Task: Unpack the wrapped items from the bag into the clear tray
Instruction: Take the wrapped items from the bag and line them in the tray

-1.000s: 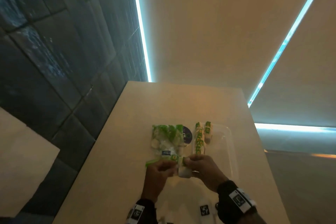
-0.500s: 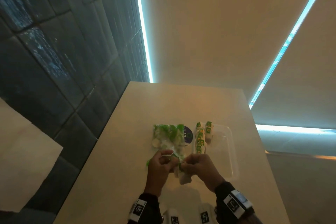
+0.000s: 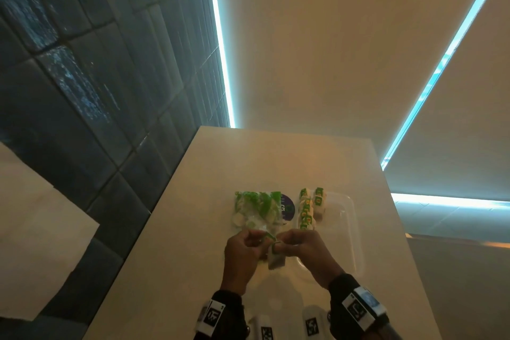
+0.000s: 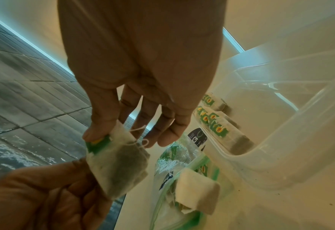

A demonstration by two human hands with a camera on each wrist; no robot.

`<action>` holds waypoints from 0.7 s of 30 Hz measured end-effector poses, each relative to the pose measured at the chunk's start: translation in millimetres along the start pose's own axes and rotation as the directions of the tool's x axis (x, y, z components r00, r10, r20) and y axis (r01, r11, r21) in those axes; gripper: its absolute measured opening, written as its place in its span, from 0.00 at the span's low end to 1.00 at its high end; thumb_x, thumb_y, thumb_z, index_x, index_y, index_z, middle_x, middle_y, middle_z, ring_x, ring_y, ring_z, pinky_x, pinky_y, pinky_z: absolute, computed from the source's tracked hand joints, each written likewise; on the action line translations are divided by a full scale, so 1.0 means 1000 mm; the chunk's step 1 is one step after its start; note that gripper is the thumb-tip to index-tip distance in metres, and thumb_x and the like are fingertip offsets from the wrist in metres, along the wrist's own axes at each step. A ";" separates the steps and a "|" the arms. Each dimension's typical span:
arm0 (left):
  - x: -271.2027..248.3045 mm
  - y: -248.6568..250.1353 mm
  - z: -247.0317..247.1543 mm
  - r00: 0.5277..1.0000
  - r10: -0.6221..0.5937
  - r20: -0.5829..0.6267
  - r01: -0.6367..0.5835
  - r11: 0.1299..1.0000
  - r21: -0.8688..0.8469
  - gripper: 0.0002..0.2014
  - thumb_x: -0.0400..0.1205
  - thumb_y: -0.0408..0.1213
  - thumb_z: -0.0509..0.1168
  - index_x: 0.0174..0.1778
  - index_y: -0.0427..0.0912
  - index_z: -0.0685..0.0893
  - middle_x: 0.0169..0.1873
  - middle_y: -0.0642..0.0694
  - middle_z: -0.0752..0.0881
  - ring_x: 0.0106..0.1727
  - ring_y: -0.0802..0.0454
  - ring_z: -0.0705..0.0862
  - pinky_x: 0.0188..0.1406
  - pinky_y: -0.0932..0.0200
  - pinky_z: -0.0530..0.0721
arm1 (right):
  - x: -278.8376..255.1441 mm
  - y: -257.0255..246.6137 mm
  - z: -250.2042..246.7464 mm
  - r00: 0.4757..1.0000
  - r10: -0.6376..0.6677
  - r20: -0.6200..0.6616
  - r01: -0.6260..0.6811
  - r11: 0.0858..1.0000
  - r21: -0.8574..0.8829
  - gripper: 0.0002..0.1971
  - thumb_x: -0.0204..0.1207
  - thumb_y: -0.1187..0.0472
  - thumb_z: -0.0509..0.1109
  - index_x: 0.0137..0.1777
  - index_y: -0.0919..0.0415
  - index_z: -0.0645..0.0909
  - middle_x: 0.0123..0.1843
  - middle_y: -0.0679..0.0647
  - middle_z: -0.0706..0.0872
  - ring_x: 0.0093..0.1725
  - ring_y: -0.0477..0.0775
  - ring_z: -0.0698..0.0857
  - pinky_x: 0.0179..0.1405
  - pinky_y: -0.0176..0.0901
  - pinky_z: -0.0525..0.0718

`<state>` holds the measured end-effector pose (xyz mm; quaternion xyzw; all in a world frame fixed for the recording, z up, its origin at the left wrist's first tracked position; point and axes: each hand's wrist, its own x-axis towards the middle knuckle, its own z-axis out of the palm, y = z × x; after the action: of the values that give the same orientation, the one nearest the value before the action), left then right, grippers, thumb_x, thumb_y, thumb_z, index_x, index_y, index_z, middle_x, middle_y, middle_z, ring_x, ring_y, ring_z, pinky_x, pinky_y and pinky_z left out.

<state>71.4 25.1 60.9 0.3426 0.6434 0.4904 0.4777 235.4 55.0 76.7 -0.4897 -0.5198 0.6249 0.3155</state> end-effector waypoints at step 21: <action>-0.002 0.016 -0.010 0.998 -0.028 0.050 0.037 0.983 -0.180 0.07 0.80 0.35 0.71 0.48 0.35 0.89 0.42 0.38 0.91 0.38 0.49 0.89 0.34 0.57 0.87 | 0.005 -0.002 -0.005 0.993 0.085 0.081 -0.100 0.972 0.215 0.14 0.74 0.72 0.72 0.52 0.85 0.77 0.44 0.69 0.81 0.44 0.63 0.80 0.43 0.49 0.81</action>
<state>62.0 24.9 77.4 0.2986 0.5902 0.5308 0.5298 238.6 61.6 77.3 -0.4532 -0.4355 0.7093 0.3191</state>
